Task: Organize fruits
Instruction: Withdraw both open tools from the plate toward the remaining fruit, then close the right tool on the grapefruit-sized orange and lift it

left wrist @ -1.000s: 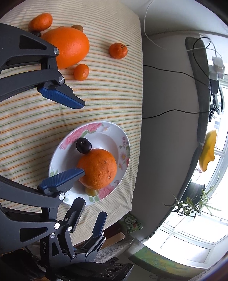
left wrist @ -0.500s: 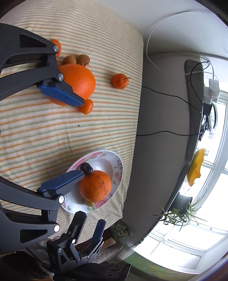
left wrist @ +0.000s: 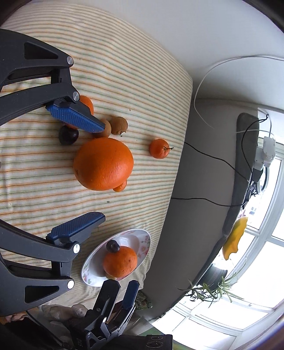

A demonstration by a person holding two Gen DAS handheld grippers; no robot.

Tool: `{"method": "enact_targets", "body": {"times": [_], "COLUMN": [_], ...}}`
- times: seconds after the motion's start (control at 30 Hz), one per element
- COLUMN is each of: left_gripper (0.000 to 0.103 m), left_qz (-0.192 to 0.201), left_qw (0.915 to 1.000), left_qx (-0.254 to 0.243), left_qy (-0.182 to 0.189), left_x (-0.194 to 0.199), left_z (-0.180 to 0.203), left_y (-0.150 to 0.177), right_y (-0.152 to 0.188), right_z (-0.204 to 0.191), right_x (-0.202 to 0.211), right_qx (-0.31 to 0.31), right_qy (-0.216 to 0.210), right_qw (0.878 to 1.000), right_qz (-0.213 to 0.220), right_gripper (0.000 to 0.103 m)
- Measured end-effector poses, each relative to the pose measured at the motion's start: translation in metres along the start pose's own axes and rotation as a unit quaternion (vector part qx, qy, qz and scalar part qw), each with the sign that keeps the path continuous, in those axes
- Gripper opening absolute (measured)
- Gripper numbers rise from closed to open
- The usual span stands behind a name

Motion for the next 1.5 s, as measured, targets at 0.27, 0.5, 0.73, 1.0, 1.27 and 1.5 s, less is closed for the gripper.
{"method": "enact_targets", "body": {"times": [0.27, 0.5, 0.73, 1.0, 1.27, 1.5], "left_gripper": [0.075, 0.075, 0.075, 0.075, 0.072, 0.069], "left_qz": [-0.005, -0.004, -0.006, -0.009, -0.015, -0.017], "left_qw": [1.0, 1.0, 0.9997, 0.9992, 0.999, 0.9989], "left_qx": [0.003, 0.005, 0.018, 0.029, 0.035, 0.034], "left_qy": [0.003, 0.006, 0.014, 0.024, 0.026, 0.027], "left_x": [-0.001, -0.008, -0.011, -0.013, -0.018, -0.021], "left_z": [-0.004, -0.003, -0.006, -0.007, -0.008, -0.011], "left_y": [0.007, 0.006, 0.006, 0.003, 0.002, 0.0], "right_y": [-0.011, -0.018, -0.021, -0.022, -0.02, -0.019], "right_z": [-0.024, -0.038, -0.049, -0.055, -0.058, -0.062], "right_x": [-0.023, -0.043, -0.071, -0.101, -0.123, -0.144], "right_qx": [-0.017, -0.057, -0.095, -0.135, -0.154, -0.158], "right_qy": [-0.044, -0.07, -0.114, -0.146, -0.16, -0.166], "right_qw": [0.999, 0.995, 0.985, 0.971, 0.963, 0.958], "right_qz": [-0.026, -0.05, -0.086, -0.13, -0.155, -0.172], "right_gripper": [0.099, 0.099, 0.088, 0.075, 0.074, 0.071]}}
Point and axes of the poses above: each gripper's, at about its wrist camera, not at the fingertips, and x roughly against the way its jaws point, z to its right, y to its underside, the point moved 3 cm from there along -x, roughly the way its jaws point, and after that the axes turned 2 degrees about y, right-handed, at the moved point
